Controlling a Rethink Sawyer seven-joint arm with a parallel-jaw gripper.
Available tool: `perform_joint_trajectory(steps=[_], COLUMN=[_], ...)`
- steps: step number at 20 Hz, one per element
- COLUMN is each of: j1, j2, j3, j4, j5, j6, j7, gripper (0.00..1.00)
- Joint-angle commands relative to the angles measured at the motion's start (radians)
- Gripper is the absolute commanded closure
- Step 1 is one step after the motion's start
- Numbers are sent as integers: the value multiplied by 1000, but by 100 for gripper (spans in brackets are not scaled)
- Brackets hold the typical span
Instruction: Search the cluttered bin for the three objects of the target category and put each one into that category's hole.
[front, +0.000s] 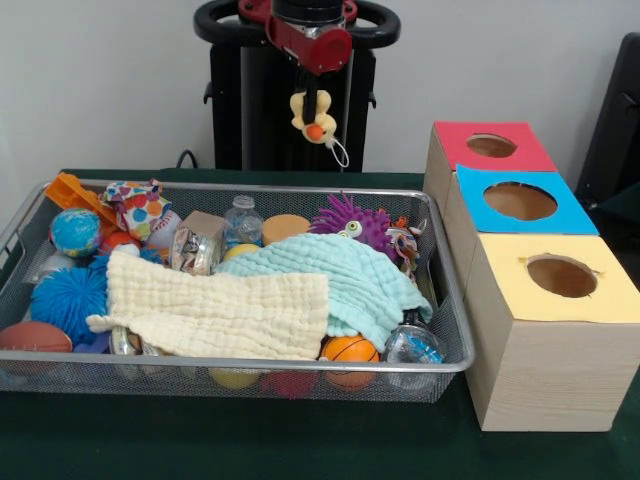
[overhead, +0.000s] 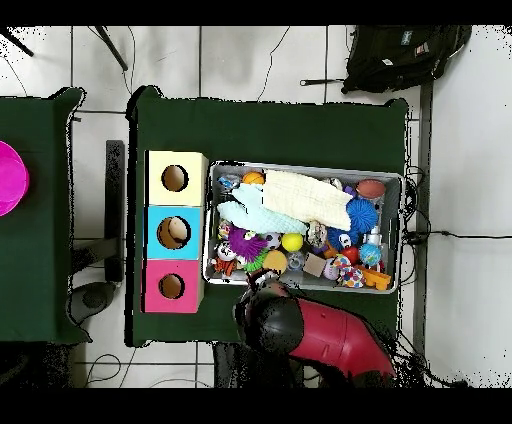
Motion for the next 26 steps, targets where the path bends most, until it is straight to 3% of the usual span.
perform_joint_trajectory(steps=[1,9,18,21,26], j1=[8,-58,-181,-166,-65], j2=[-18,-33,-29,-25,-8], j3=[38,61,120,110,86], j4=[95,163,223,218,208], j5=[41,24,23,6,32], j6=[-106,-206,-289,-307,-332], j7=[118,92,87,88,134], gripper=[100,100,100,100,100])
